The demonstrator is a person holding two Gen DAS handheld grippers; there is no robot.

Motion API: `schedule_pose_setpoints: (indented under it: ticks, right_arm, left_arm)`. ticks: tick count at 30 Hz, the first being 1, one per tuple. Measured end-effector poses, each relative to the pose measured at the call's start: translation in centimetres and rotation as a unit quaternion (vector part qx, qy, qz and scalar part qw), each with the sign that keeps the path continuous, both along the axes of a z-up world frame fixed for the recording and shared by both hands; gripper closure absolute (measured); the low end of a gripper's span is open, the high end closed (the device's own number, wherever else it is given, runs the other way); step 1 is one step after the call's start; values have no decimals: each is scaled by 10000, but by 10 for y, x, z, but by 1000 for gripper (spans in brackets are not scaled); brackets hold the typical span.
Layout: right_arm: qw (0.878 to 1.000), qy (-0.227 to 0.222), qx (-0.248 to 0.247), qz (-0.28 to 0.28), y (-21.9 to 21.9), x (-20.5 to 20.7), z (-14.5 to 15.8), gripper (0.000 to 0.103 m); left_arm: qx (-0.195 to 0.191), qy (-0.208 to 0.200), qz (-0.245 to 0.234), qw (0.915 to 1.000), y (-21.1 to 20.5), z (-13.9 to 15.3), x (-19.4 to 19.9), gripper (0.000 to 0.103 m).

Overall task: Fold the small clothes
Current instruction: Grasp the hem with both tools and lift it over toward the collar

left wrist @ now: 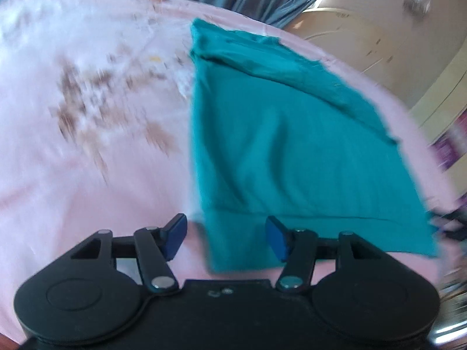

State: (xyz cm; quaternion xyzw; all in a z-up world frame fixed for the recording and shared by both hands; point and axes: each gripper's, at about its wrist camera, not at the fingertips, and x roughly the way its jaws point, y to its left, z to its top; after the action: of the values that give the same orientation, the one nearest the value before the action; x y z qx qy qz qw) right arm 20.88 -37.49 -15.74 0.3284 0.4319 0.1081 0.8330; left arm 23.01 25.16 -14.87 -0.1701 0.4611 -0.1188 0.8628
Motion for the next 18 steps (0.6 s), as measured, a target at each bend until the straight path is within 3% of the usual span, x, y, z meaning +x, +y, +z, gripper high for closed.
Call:
schedule_pose_setpoints:
  ticks: [3, 5, 11, 12, 14, 15, 18]
  right_arm:
    - [9972, 95, 736, 127, -2, -12, -7, 51]
    - [9945, 133, 1004, 276, 2, -22, -11, 51]
    - [9892, 54, 1391, 462, 14, -13, -15, 51]
    - [9897, 37, 1340, 498, 15, -12, -16, 64]
    - [9895, 56, 1341, 543, 15, -8, -19, 100]
    - [9893, -67, 1375, 478, 11, -10, -17, 100]
    - [9847, -618, 1620, 185, -6, -27, -4, 101]
  left_arm:
    - [-1049, 163, -10, 9943, 14, -14, -8, 57]
    - [-1547, 229, 14, 9877, 20, -24, -11, 59]
    - [-2189, 277, 131, 9753, 27, -42, 9, 70]
    - [-2151, 294, 101, 9761, 25, -43, 14, 74]
    - [-2000, 260, 62, 9794, 20, -43, 20, 97]
    - [-2039, 204, 88, 9787, 21, -41, 19, 97]
    - [-2338, -466, 221, 9709, 30, -26, -3, 97]
